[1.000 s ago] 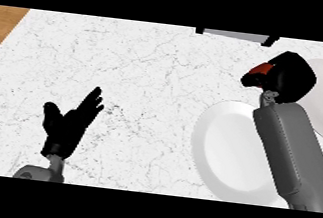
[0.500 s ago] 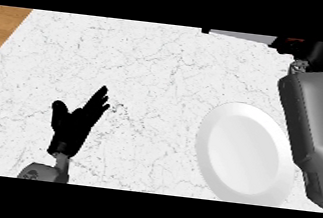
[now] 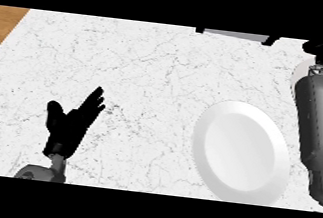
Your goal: Pick the bell pepper from the plate and place it in the plate
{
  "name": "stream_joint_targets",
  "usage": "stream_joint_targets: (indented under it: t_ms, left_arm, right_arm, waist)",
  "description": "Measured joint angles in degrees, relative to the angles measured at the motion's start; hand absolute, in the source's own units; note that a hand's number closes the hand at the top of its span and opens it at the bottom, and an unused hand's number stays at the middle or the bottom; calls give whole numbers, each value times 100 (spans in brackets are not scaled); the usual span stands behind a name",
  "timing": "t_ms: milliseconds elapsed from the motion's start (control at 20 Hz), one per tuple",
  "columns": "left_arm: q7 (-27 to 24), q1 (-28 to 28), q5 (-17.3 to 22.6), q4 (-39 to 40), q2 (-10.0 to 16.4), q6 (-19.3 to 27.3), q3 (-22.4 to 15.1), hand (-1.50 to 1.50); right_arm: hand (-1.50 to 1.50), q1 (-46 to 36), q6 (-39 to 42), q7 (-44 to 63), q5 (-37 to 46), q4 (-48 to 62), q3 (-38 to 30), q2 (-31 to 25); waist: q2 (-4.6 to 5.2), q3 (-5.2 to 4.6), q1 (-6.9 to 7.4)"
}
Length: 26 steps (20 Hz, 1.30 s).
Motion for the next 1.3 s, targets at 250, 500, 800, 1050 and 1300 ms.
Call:
stream_joint_targets:
  t_ms: [250,500,800,1050,1300]
  left_arm:
    - [35,84,11,-40,4,41,38,0]
    - [-2,152,14,-52,-12,77,74,0]
    - [-41,194,14,-44,10,86,134,0]
    - [-66,230,23,-35,-14,72,132,0]
    - [-20,214,-3,-30,-7,98,148,0]
  right_arm:
    - [150,306,-530,-27,665,105,-621,-95]
    - [150,553,-1116,-109,1031,269,-1298,-143]
    - [150,701,-1902,-310,1073,696,-2051,-308]
    - [-150,785,-2414,-438,699,1198,-2728,-390]
    - [-150,527,-2411,-591,-226,2208,-3255,-677]
  waist:
    - [-35,4,-115]
    - [-69,7,-193]
    - [-105,9,-257]
    - [-124,11,-302]
    - [-129,22,-303]
